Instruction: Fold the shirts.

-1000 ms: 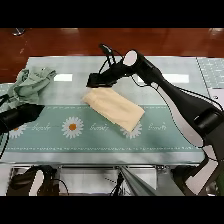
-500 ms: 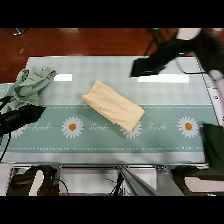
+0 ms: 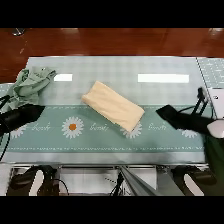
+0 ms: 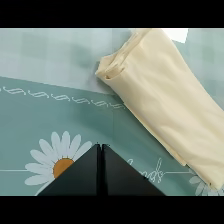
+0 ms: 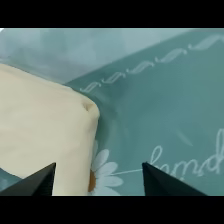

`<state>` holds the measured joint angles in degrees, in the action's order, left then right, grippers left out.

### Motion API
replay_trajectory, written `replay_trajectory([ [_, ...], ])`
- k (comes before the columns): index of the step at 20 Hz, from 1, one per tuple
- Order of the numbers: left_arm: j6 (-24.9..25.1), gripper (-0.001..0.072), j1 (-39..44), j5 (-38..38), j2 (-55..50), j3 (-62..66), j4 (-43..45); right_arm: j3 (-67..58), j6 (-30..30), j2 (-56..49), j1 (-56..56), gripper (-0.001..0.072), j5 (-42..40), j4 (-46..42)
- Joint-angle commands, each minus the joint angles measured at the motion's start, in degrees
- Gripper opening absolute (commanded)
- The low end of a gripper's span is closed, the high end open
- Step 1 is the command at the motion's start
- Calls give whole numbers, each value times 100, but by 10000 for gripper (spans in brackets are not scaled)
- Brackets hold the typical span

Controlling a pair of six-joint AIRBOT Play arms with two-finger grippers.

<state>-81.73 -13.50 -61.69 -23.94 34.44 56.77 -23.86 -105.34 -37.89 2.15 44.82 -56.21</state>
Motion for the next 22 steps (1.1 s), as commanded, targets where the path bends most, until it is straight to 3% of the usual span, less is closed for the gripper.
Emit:
replay_trajectory([
  [1, 0, 38, -4, 59, 2, -2, 0, 1462, 868, 103, -50, 626, -999, 2205],
  [6, 0, 38, -4, 74, -122, -15, -144, 874, 2778, -1816, -50, 625, 13, 3069],
  [8, 2, 38, -4, 72, -195, -13, -291, 522, 3263, -2496, -50, 625, 232, 3429],
  [15, 0, 38, -4, 72, -256, -15, -323, -767, 3582, -3998, 813, 621, 267, 3554],
  [16, 0, 38, -4, 70, -256, -15, -323, -964, 3582, -4083, 927, 487, 181, 3554],
  [17, 0, 38, -4, 68, -256, -15, -323, -1139, 3622, -4111, 999, 287, 98, 3550],
  [18, 0, 39, -4, 66, -256, -15, -323, -1340, 3875, -4111, 1032, 21, 79, 3512],
  [19, 0, 39, -4, 66, -256, -15, -323, -1547, 4094, -4111, 1032, 17, 164, 3436],
  [22, 0, 38, -4, 59, -256, -15, -323, -2531, 3960, -4109, 767, 16, 1075, 2656],
])
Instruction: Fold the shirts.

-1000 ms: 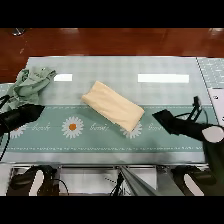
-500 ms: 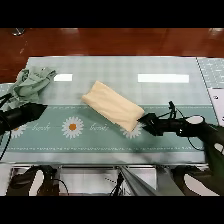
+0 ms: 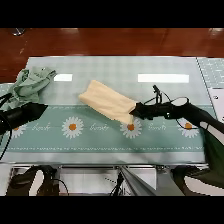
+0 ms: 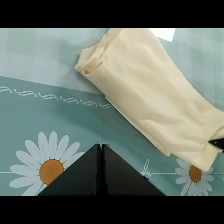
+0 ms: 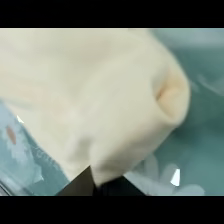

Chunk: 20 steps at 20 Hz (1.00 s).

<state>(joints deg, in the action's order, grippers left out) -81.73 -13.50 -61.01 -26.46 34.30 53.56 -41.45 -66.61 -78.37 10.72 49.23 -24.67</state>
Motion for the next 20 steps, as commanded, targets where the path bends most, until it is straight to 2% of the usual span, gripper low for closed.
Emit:
replay_trajectory([
  [1, 0, 38, -4, -9, -4, -2, -2, -1252, 4, -39, -201, 16, 1014, -739],
  [4, 0, 39, -4, -11, -4, -2, -2, -2861, -820, 186, -420, 16, 1646, -1851],
  [9, 2, 38, -4, -177, -4, -2, -245, -5574, -1825, 240, -1303, 16, 2802, -3298],
  [14, 2, 38, -4, -258, -4, -2, -260, -6778, -2284, 254, -2935, 16, 4140, -3289],
  [20, 4, 38, -4, -269, -4, -2, -260, -6870, -2621, 603, -5342, 16, 4955, -3324],
])
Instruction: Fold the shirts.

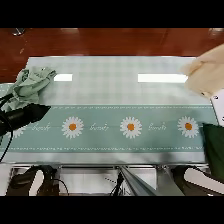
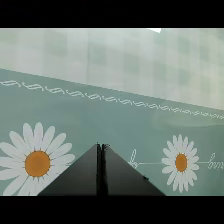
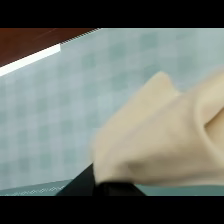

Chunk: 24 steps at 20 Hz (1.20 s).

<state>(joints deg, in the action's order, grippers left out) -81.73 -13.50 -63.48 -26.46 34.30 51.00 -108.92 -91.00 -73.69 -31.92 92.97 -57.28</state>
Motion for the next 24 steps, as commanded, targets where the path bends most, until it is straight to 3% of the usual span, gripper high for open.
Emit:
replay_trajectory([
  [1, 4, 38, -4, -22, -4, -2, -4, -116, -166, 155, -1434, 16, 789, -94],
  [3, 24, 39, -4, -17, -4, -2, -2, -9, -35, 197, -2068, 16, 1274, -186],
  [7, 22, 39, -4, -7, -4, -4, -2, 1034, -44, 807, -3042, 16, 1331, -455],
  [11, 24, 39, -4, -2, -4, -94, -2, 2214, -186, 1644, -3814, 16, 1292, -1744],
  [20, 20, 39, -4, 636, -4, -568, -4, 3152, -466, 2754, -3932, 17, 1152, -3989],
  [24, 17, 38, -4, 997, -4, -568, -7, 3919, -758, 3556, -3932, 17, 612, -4846],
])
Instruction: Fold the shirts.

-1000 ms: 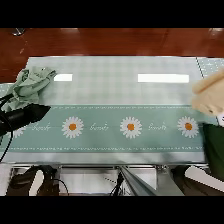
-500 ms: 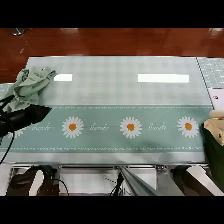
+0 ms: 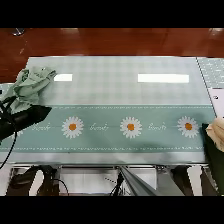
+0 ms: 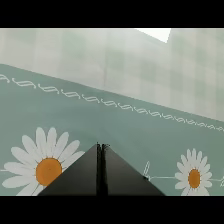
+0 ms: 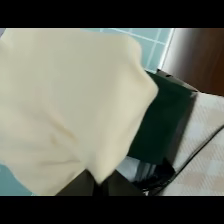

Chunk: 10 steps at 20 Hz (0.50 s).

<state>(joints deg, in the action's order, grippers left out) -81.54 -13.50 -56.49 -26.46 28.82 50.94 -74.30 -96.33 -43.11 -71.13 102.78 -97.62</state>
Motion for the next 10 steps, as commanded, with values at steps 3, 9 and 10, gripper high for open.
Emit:
replay_trajectory([
  [3, -2, 38, -4, 573, -4, -20, 2, 769, -330, 715, -11, 203, -509, -975],
  [9, -24, 39, -4, 1067, -92, -17, -4, 863, -83, 708, -11, 637, -914, -321],
  [10, -22, 39, -4, 1139, -131, -17, -94, 848, -33, 708, -11, 636, -1091, -140],
])
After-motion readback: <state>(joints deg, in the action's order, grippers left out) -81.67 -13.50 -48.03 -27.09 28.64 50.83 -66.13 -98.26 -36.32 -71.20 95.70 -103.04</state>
